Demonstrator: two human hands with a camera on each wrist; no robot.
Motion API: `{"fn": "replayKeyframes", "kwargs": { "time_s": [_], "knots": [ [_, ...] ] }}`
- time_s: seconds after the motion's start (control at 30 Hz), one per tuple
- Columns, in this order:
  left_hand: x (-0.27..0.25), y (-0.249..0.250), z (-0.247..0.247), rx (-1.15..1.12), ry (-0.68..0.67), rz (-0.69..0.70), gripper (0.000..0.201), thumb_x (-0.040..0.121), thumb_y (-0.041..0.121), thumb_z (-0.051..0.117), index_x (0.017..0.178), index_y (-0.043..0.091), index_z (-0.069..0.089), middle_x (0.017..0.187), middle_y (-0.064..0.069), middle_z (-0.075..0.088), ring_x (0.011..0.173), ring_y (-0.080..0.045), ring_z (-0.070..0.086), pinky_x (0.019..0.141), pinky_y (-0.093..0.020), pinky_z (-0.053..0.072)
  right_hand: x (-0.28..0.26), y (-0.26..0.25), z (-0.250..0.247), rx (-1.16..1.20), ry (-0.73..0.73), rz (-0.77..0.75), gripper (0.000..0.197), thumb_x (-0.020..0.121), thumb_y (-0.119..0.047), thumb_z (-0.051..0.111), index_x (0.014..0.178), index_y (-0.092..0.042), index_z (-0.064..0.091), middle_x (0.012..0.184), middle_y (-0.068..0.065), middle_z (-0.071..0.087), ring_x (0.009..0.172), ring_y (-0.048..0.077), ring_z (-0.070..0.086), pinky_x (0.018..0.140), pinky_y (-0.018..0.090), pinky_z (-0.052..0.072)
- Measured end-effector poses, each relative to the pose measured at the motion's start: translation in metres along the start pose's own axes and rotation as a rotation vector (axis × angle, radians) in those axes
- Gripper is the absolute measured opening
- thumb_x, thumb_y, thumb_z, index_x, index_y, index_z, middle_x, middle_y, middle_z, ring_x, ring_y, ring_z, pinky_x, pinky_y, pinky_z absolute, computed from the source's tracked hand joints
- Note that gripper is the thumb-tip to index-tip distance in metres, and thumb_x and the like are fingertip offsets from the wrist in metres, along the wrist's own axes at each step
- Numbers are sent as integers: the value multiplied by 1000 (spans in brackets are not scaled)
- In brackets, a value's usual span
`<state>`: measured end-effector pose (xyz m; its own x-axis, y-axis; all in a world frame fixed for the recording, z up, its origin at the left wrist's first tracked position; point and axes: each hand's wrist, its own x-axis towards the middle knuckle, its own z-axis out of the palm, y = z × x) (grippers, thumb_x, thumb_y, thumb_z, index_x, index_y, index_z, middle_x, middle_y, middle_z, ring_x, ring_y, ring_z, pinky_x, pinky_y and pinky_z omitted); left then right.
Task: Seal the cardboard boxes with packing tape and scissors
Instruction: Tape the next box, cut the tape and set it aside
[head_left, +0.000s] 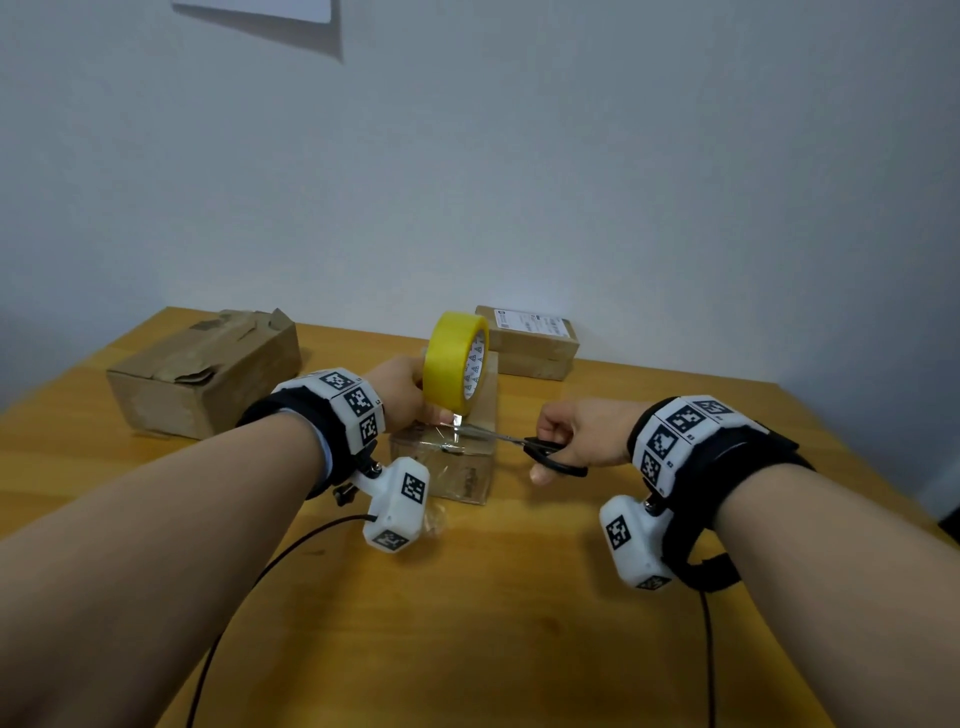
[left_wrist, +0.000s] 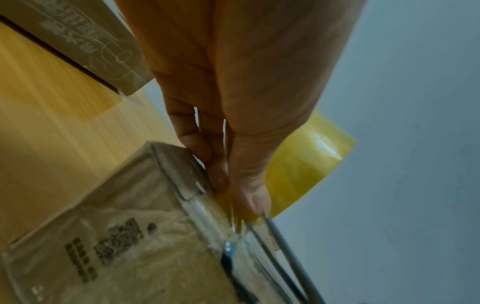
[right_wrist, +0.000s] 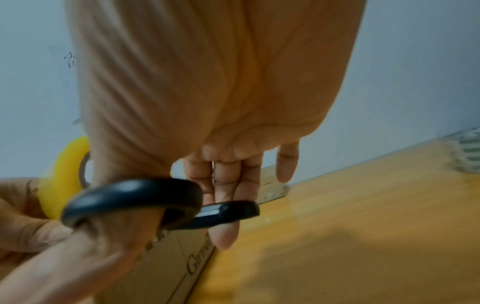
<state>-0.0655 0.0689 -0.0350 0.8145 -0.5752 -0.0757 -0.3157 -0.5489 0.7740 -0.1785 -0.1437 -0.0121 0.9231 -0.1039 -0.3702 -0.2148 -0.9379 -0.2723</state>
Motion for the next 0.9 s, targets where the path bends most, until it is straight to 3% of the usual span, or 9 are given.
{"fn": "replayKeyframes", "kwargs": {
  "time_s": [0.1, 0.3, 0.43, 0.57, 0.73, 0.83, 0.9],
  "knots": [
    [1, 1, 2, 2, -2, 10, 24, 78, 18, 78, 97, 23, 64, 90, 6, 66, 77, -11, 60, 77, -31, 49, 3, -8, -6, -37, -2, -8, 53, 68, -54, 83, 100, -20, 60, 91, -3, 64, 79, 14, 55, 77, 31, 47],
    [4, 3, 0, 11, -17, -30, 27, 79, 19, 78, 103, 19, 67, 98, 0, 69, 90, -18, 63, 78, -29, 49, 11, -16, -5, -122, 15, -37, 48, 68, -49, 84, 95, -21, 57, 85, -7, 58, 76, 13, 51, 68, 28, 43],
    [6, 7, 0, 11, -33, -66, 28, 78, 17, 79, 103, 18, 67, 102, -3, 70, 98, -22, 64, 92, -37, 49, 17, -16, -1, -116, 22, -60, 45, 68, -44, 86, 90, -22, 55, 82, -7, 56, 73, 12, 49, 64, 26, 41],
    [9, 6, -1, -22, -26, -101, 32, 77, 15, 79, 106, 17, 67, 106, -4, 69, 102, -22, 62, 93, -36, 46, 21, -10, 0, -80, 46, -75, 39, 68, -40, 87, 81, -24, 54, 77, -8, 54, 68, 10, 46, 62, 25, 39],
    [15, 5, -3, -99, 1, -162, 37, 75, 19, 81, 109, 18, 68, 106, -4, 70, 103, -24, 63, 99, -40, 46, 25, -5, -1, -48, 56, -57, 37, 68, -41, 87, 82, -23, 57, 76, -7, 55, 68, 11, 48, 63, 25, 40],
    [16, 3, -5, -172, 15, -178, 25, 76, 15, 80, 98, 17, 69, 97, -6, 73, 96, -26, 68, 94, -43, 51, 24, 5, -2, -31, 106, -23, 33, 74, -43, 82, 86, -23, 59, 76, -7, 57, 69, 12, 49, 63, 25, 40],
    [17, 0, -6, -222, 38, -185, 22, 78, 11, 77, 98, 16, 68, 94, -6, 73, 92, -24, 68, 89, -38, 53, 23, 16, 1, -36, 156, 15, 26, 83, -40, 75, 93, -21, 62, 84, -3, 65, 71, 12, 51, 61, 24, 40]
  ]
}}
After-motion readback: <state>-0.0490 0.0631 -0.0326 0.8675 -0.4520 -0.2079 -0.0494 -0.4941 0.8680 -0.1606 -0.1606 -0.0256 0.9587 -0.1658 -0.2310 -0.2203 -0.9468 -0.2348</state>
